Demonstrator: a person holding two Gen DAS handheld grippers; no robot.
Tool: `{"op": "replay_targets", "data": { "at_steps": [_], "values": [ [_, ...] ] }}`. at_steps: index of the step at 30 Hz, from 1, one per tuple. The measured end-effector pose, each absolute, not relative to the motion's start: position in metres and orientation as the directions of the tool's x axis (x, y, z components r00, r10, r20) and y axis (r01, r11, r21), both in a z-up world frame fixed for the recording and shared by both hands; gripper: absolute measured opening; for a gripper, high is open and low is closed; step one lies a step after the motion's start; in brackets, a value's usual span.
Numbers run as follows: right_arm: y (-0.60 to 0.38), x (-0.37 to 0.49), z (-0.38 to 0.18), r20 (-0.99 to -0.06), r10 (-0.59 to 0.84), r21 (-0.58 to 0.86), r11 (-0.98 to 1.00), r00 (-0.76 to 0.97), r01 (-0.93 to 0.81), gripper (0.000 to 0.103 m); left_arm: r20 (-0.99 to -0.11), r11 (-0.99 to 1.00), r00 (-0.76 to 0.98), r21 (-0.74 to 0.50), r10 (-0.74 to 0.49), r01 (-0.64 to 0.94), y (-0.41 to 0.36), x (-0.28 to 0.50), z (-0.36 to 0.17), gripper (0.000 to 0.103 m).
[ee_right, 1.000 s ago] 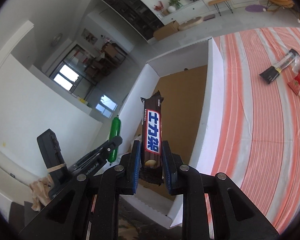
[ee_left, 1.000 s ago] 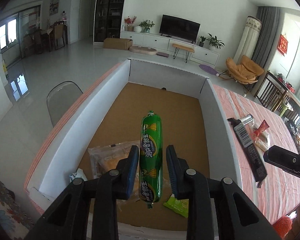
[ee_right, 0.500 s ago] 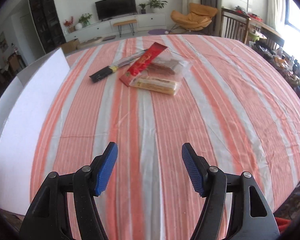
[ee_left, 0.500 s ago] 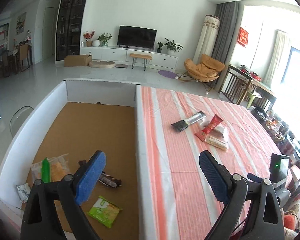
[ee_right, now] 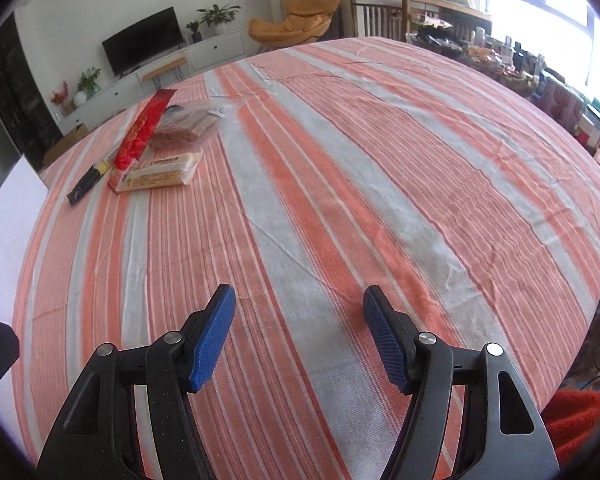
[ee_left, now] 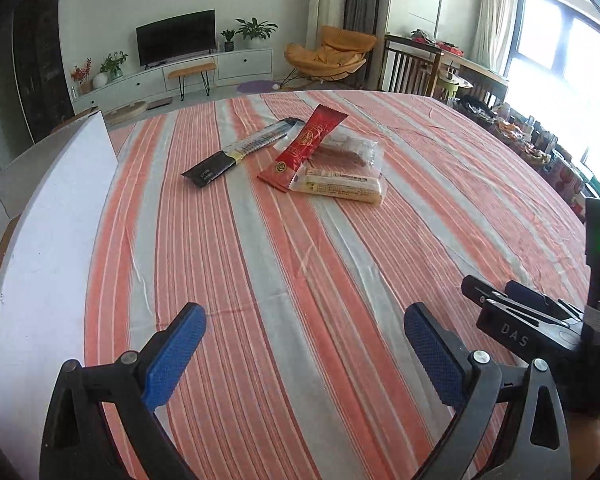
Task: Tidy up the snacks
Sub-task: 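Withdraw both tools from the box back over the table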
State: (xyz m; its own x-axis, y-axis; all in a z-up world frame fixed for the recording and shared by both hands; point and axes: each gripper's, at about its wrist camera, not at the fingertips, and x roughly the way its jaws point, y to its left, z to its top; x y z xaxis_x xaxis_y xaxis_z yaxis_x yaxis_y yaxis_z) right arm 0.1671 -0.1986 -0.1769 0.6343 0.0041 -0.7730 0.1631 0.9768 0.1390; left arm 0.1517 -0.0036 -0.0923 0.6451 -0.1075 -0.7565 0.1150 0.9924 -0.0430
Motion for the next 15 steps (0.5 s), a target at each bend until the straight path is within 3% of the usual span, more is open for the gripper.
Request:
{"op": "replay_targets", "data": {
  "at_steps": [7, 15],
  "values": [
    [-0.189, 0.168, -0.18, -0.776, -0.031, 0.083, 0.985, 0.63, 0.151, 0.075, -0.8, 0.998, 0.599, 0.002, -0.038, 0.066, 0.011, 0.178, -0.141, 0.099],
    [-0.179, 0.17, -0.184, -0.779, -0.066, 0.019, 0.991, 0.623, 0.129, 0.083, -0.814, 0.998, 0.58, -0.004, -0.038, 0.059, 0.013, 0.184, -0.145, 0.103]
  ]
}}
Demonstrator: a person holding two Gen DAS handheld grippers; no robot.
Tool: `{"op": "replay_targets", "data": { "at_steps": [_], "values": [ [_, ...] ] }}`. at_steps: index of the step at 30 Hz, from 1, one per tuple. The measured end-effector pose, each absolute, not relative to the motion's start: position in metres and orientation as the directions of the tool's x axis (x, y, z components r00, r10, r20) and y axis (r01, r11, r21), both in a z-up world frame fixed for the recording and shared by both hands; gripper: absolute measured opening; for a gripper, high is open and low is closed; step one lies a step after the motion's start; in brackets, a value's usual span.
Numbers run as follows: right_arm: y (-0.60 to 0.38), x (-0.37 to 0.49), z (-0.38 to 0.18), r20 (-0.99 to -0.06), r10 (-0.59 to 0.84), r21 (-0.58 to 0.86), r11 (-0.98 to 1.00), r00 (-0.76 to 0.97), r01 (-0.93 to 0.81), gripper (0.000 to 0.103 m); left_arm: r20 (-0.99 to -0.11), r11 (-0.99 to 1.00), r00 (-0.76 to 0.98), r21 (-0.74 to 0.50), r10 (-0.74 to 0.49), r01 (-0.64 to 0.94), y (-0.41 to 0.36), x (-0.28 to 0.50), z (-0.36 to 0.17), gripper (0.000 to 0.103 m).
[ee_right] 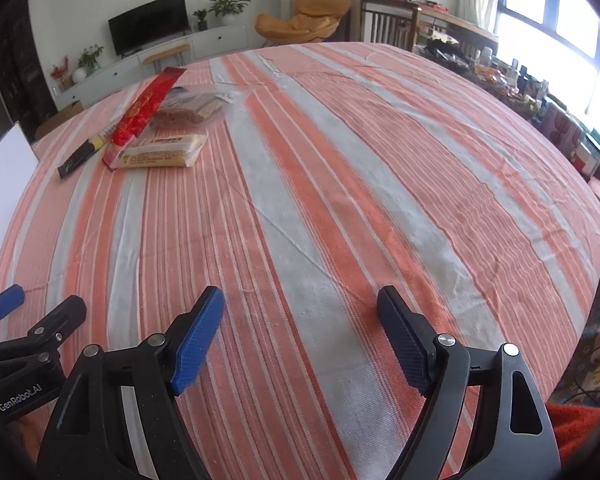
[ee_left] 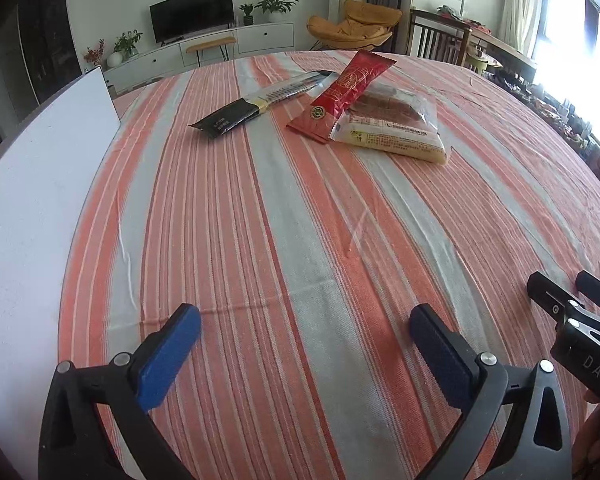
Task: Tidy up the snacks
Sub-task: 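Withdraw both tools from the box back over the table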
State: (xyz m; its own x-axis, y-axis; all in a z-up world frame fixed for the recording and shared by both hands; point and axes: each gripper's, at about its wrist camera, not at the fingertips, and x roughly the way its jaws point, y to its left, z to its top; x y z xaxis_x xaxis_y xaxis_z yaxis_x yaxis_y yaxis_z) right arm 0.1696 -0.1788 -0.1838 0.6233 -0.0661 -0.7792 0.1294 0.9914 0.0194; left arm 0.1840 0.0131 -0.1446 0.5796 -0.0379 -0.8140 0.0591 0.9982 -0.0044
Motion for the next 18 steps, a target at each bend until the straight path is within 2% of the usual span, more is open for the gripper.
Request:
{"op": "replay_targets", "data": {
  "at_steps": [18],
  "values": [
    [-0.1774, 0.1691, -0.1842, -0.776, -0.07, 0.018, 0.991, 0.627, 0.132, 0.084, -0.814, 0.998, 0.579, -0.005, -0.038, 0.058, 0.013, 0.1844, -0.1448, 0.103]
  ]
}}
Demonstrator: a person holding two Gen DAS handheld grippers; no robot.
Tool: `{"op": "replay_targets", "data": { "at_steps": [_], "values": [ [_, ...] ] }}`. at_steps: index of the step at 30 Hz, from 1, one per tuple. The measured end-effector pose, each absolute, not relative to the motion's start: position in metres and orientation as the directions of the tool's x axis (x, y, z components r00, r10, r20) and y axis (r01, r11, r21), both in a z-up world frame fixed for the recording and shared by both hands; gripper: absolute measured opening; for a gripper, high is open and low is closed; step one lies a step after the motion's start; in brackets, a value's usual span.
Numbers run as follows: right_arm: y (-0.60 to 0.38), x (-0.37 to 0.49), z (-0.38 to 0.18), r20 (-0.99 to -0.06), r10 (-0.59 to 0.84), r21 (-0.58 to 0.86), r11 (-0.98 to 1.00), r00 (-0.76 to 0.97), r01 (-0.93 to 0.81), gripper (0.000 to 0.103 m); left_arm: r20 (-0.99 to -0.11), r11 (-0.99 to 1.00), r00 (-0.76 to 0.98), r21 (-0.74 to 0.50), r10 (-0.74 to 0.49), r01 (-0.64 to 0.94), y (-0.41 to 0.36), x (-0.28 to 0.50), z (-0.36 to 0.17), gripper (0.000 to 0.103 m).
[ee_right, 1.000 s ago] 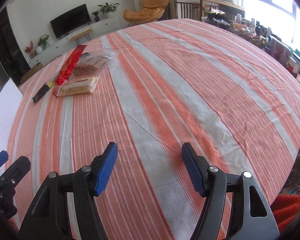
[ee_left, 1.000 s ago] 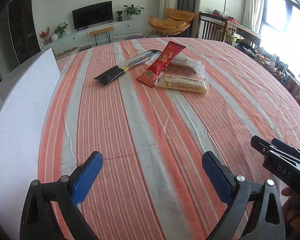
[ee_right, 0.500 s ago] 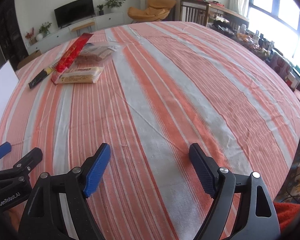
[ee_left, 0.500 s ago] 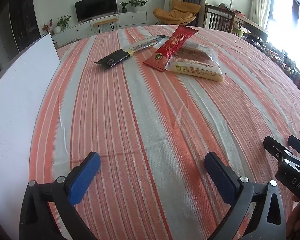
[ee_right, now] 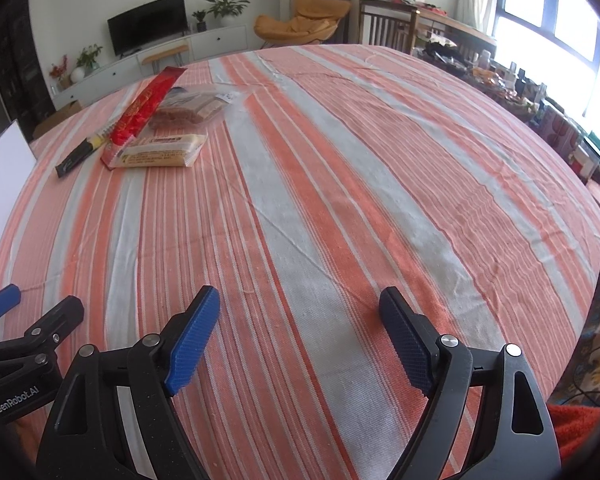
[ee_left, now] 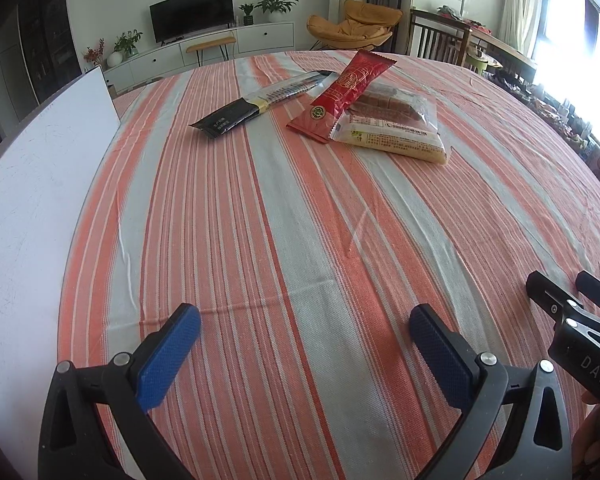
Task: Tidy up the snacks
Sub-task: 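Withdraw both tools from the box back over the table, then grasp the red wrapper packet with the left tool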
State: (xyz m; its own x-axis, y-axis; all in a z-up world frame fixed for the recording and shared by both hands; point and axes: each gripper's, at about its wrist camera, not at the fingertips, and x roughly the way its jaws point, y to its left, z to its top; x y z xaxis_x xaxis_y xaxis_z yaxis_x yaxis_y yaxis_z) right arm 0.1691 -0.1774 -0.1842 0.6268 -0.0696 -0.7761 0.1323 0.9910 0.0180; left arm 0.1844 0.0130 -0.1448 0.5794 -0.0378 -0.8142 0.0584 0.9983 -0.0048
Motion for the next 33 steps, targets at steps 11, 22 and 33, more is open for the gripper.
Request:
{"op": "replay_targets", "data": {
  "at_steps": [11, 22, 33],
  "values": [
    [-0.178, 0.169, -0.184, -0.776, -0.069, 0.018, 0.991, 0.627, 0.131, 0.085, -0.814, 0.998, 0.579, -0.005, -0.038, 0.058, 0.013, 0.185, -0.145, 0.103],
    [-0.179, 0.169, -0.184, -0.775, -0.068, 0.02, 0.991, 0.629, 0.131, 0.085, -0.829, 0.985, 0.536, -0.098, -0.158, 0.139, 0.017, 0.19, -0.13, 0.103],
    [-0.179, 0.169, -0.184, -0.775, -0.067, 0.019, 0.991, 0.629, 0.129, 0.085, -0.795, 0.973, 0.597, 0.04, -0.108, 0.229, -0.023, 0.311, -0.077, 0.102]
  ]
}}
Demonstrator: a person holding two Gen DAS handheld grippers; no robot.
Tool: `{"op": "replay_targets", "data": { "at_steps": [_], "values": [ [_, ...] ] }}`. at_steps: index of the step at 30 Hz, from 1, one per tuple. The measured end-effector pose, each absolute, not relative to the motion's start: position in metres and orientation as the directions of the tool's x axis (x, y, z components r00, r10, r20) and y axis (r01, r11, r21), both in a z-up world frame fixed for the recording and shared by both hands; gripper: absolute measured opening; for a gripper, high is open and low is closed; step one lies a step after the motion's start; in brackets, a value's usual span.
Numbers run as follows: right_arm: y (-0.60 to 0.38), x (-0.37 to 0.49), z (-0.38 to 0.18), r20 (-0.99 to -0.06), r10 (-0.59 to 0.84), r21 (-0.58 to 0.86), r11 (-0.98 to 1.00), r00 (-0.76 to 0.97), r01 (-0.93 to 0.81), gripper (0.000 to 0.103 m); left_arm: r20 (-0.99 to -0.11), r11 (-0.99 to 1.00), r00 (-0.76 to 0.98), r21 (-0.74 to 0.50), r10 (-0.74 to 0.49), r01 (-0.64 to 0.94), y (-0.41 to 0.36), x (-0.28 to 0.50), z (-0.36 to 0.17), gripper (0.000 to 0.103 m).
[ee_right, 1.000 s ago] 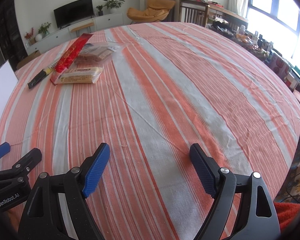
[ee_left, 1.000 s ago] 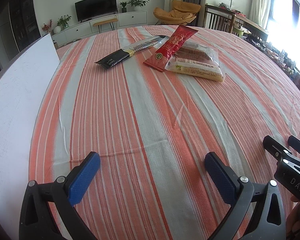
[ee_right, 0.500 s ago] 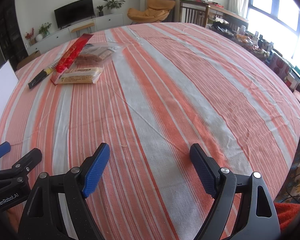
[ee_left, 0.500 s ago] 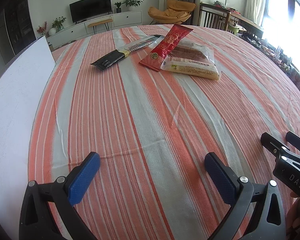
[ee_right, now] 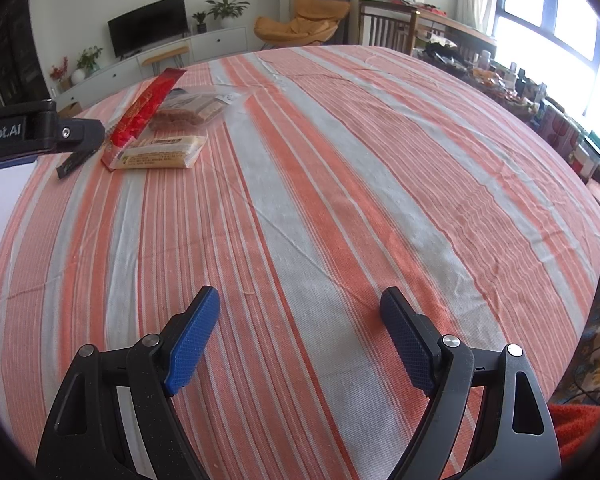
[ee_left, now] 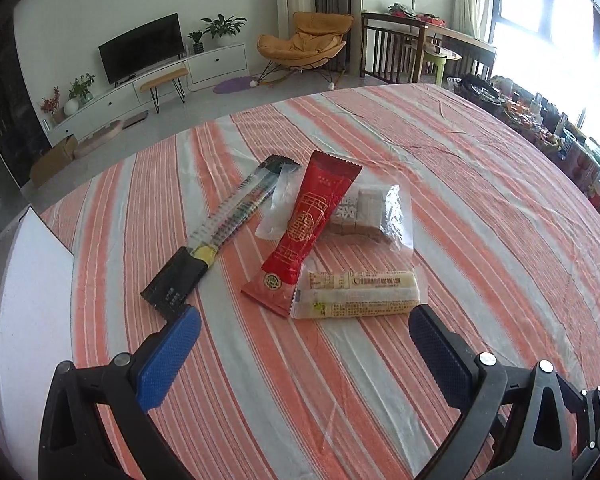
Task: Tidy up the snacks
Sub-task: 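Grasp the red wrapper packet with the left tool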
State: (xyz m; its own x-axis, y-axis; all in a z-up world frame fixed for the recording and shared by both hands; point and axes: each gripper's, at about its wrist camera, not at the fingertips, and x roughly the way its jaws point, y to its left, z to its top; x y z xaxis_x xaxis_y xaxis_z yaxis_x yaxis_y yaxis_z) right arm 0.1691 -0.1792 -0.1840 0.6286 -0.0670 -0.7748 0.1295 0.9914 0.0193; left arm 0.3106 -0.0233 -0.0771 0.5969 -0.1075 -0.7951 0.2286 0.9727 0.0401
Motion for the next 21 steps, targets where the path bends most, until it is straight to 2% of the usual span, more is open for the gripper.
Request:
{"op": "replay_targets", "data": {
  "at_steps": [4, 7, 9, 12, 15, 18, 21],
  "values": [
    [-0.179, 0.169, -0.184, -0.775, -0.067, 0.02, 0.991, 0.629, 0.129, 0.086, -0.824, 0.972, 0.553, 0.013, -0.123, 0.235, -0.026, 0.362, -0.093, 0.094],
    [-0.179, 0.169, -0.184, -0.774, -0.066, 0.02, 0.991, 0.629, 0.129, 0.086, -0.851, 0.964, 0.505, -0.006, -0.145, 0.266, -0.032, 0.382, -0.11, 0.074],
    [-0.179, 0.169, -0.184, -0.774, -0.066, 0.02, 0.991, 0.629, 0.129, 0.086, -0.869, 0.961, 0.465, -0.038, -0.167, 0.273, -0.033, 0.388, -0.12, 0.024],
    [-0.179, 0.169, -0.184, -0.775, -0.065, 0.021, 0.991, 0.629, 0.129, 0.087, -0.847, 0.971, 0.491, -0.111, -0.205, 0.212, -0.019, 0.378, -0.115, 0.014],
    [-0.179, 0.17, -0.183, -0.775, -0.065, 0.022, 0.991, 0.629, 0.129, 0.087, -0.837, 0.977, 0.505, -0.163, -0.211, 0.138, -0.003, 0.349, -0.103, 0.014],
    [-0.18, 0.17, -0.183, -0.775, -0.064, 0.022, 0.991, 0.629, 0.129, 0.087, -0.853, 0.983, 0.489, -0.16, -0.181, 0.086, 0.012, 0.307, -0.091, 0.014],
    [-0.18, 0.17, -0.183, -0.775, -0.064, 0.023, 0.991, 0.629, 0.128, 0.087, -0.864, 0.976, 0.455, -0.205, -0.217, 0.077, 0.028, 0.262, -0.078, 0.014]
  ]
}}
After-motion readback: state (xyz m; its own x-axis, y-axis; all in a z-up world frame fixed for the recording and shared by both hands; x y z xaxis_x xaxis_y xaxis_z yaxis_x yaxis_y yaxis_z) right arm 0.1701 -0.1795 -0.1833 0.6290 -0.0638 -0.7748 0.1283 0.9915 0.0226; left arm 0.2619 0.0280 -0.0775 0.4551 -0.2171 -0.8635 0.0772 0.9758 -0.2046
